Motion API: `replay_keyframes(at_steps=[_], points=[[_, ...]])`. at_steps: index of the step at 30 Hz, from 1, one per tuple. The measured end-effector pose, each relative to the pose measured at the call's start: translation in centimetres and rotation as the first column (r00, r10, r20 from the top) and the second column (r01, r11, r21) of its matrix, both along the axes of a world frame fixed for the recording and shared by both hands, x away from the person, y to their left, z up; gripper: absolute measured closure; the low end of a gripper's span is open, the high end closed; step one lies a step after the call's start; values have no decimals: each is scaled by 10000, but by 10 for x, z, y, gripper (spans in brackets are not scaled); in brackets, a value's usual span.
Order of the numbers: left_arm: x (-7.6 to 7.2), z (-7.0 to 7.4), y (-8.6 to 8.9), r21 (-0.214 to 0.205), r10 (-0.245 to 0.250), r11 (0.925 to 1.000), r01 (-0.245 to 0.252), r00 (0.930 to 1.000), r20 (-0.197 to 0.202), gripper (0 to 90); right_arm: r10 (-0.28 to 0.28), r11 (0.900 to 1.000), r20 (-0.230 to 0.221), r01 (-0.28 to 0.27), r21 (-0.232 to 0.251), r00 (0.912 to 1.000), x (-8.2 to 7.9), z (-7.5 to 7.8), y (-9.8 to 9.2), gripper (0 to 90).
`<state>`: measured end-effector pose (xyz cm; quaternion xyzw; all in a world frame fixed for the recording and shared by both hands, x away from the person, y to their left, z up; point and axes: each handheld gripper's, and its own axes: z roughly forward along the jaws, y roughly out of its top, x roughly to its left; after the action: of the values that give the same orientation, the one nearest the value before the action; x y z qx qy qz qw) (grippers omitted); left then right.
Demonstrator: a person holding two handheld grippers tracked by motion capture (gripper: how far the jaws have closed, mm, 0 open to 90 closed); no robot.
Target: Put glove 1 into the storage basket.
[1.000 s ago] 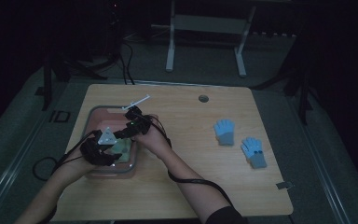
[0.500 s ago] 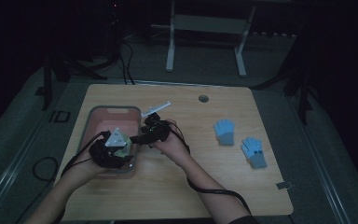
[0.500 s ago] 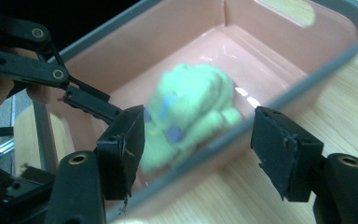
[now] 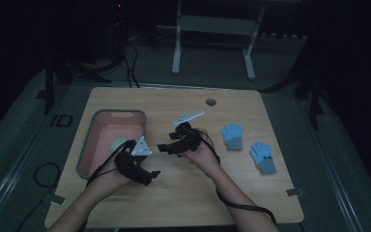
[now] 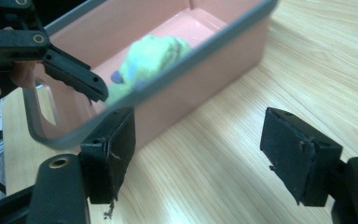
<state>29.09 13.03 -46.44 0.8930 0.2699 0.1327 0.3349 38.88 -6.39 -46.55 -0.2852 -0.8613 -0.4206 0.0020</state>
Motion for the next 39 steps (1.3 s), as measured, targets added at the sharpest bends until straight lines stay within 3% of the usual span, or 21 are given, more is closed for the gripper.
replay_keyframes(at_steps=[5,9,12,19,26,28,30,33,37,39], points=[[-3,-6,-17,-412,-281,9988,277,9996,-94,28,-46,9999,-2,46,124,10000,-1,-3,-24,201],[-8,-10,-27,-634,-330,9974,351,9989,335,28,-256,9995,-88,257,177,9996,0,-6,-43,163],[-11,-16,-34,-754,-400,9962,426,9986,358,28,-567,9982,-96,569,214,9983,2,-8,-57,159],[-14,-35,-49,-738,-585,9954,606,9978,299,28,-1047,9944,580,1054,-86,9928,-1,-16,-83,152],[-19,-58,-59,-654,-602,9960,613,9980,186,28,-1295,9911,742,1314,-220,9888,-6,-28,-109,135],[-27,-63,-65,-446,-687,9964,717,9955,656,28,-1484,9883,1006,1512,-209,9838,-9,-30,-117,124],[-34,-67,-71,-256,-949,9949,973,9922,807,28,-1599,9863,1067,1633,-243,9814,-10,-31,-122,124],[-35,-75,-74,-470,-1050,9932,1069,9936,407,28,-1811,9832,968,1825,-59,9787,-12,-35,-138,130],[-33,-83,-73,-625,-998,9929,1007,9948,183,28,-1970,9801,669,1982,-125,9781,-14,-39,-150,129],[-33,-84,-71,-776,-916,9926,929,9956,209,28,-2184,9748,788,2213,-299,9727,-17,-43,-154,111]])
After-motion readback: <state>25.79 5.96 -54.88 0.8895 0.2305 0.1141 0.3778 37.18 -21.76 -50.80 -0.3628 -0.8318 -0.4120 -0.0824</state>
